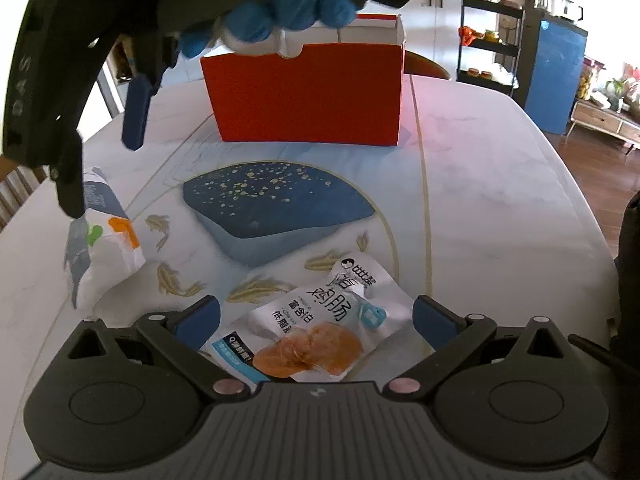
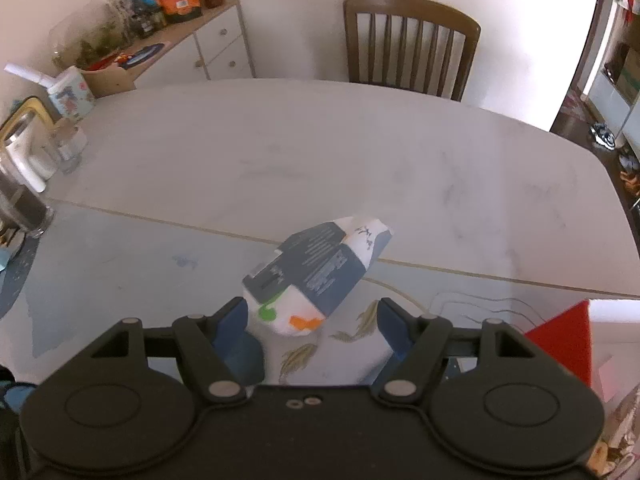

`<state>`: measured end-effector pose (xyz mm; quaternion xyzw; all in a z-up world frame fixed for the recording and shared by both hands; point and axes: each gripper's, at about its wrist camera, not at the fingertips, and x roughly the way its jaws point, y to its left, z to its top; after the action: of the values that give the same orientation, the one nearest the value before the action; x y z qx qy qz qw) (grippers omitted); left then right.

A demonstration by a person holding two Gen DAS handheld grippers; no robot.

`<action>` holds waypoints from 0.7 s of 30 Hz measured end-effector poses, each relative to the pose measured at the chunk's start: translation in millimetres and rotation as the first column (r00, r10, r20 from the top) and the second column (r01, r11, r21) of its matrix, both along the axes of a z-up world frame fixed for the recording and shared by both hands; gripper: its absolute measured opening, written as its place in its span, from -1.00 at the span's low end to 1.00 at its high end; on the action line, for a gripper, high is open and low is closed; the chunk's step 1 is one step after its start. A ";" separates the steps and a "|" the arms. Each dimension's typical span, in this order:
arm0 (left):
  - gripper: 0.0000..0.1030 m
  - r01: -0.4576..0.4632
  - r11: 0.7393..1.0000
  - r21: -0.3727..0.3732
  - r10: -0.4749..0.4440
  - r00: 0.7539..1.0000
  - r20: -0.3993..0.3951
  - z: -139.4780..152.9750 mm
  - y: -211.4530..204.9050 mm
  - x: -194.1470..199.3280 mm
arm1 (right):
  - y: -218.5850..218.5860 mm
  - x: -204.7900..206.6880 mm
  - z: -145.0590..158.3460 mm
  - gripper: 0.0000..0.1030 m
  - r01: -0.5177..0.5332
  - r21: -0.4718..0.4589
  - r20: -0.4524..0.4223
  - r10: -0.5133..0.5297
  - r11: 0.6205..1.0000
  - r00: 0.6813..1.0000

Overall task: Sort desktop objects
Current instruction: 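Grasp the sausage snack pouch with the left tool while the right tool grasps the Health milk carton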

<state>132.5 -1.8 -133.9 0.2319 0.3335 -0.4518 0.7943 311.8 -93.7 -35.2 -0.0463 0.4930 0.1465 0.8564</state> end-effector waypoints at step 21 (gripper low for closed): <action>0.84 -0.058 0.997 -0.042 0.055 0.996 -0.068 -18.8 7.8 4.7 | 11.9 43.4 -53.3 0.39 0.022 -0.022 -0.090 -0.024 1.000 0.996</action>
<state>137.2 6.0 -152.7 0.1896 0.3563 -0.4437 0.8001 355.3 -81.8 -88.6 -0.0430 0.5333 0.1333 0.8342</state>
